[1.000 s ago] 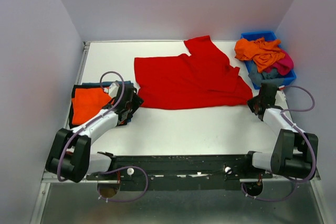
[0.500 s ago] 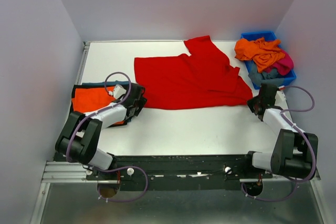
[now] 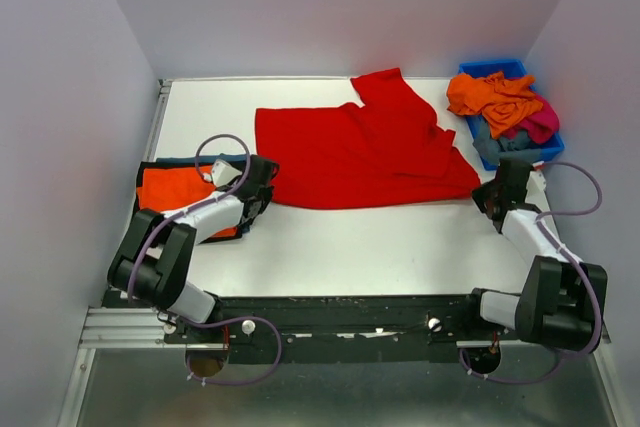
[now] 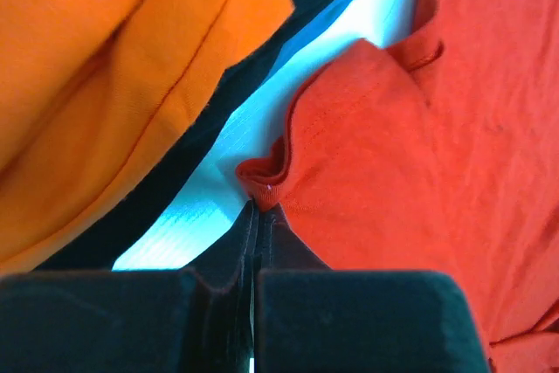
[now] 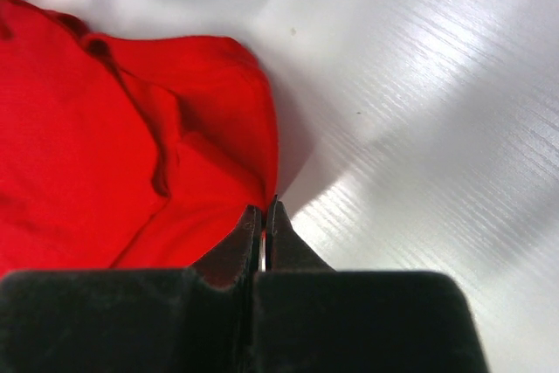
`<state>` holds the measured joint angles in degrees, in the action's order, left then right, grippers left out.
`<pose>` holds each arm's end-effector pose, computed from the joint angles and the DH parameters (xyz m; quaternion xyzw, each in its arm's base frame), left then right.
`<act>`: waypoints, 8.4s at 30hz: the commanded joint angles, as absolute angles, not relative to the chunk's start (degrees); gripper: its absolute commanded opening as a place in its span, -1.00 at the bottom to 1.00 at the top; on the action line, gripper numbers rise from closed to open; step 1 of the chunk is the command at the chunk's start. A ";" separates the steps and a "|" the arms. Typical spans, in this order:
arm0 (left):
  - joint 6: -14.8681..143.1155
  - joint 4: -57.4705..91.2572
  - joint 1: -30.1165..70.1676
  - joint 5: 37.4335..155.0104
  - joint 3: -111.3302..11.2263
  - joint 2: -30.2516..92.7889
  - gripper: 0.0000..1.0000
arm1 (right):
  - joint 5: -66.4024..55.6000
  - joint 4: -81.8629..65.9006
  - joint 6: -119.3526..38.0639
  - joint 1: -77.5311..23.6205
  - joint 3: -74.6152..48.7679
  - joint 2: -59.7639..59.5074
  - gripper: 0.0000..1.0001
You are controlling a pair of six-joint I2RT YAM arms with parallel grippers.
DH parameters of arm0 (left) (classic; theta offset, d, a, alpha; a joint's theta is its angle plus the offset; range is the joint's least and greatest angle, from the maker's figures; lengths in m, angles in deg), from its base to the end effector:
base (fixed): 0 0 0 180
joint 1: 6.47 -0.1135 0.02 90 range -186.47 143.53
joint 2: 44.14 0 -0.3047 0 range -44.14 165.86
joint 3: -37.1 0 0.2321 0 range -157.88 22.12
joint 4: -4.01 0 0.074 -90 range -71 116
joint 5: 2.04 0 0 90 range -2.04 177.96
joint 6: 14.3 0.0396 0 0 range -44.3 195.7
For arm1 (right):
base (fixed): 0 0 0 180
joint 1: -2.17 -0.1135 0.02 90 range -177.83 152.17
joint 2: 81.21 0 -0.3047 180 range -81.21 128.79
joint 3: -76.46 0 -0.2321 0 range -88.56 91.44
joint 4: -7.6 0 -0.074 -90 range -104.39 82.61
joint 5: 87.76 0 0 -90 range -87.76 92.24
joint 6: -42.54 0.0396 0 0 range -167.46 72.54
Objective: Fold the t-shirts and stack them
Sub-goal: Fold the flattened tshirt in 1/3 of the way, then grap the side of the flattened tshirt furthest away from the robot with both arms
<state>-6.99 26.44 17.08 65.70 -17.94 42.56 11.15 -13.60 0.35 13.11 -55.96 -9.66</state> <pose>0.2488 -0.0921 0.2063 -0.5124 0.7825 -0.1317 0.3284 0.2103 -0.0469 0.2280 0.4779 0.7886 0.0521 0.3834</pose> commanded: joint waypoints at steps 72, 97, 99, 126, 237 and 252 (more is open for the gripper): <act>25.16 45.45 19.64 58.35 -26.12 14.19 0.84 | -14.11 -22.95 -16.96 20.37 -49.63 -33.77 0.11; 28.51 38.24 2.06 79.43 -64.09 70.02 0.30 | 0.47 -34.27 -26.89 0.06 10.37 31.44 -0.07; 28.59 39.47 1.18 81.27 -67.16 73.44 0.27 | 1.97 -37.25 -27.77 -0.11 16.62 36.63 -0.07; 29.30 45.37 -0.76 92.18 -85.03 91.92 -0.38 | -4.79 -44.39 -17.85 -0.11 51.81 67.85 0.32; 35.62 40.97 -3.49 93.50 -79.31 81.63 -1.00 | 6.89 -62.66 -3.60 0.68 52.15 69.17 0.34; 35.45 40.79 -2.96 93.85 -79.31 81.46 -1.00 | 6.11 -63.55 -7.99 -0.29 49.60 67.50 -0.49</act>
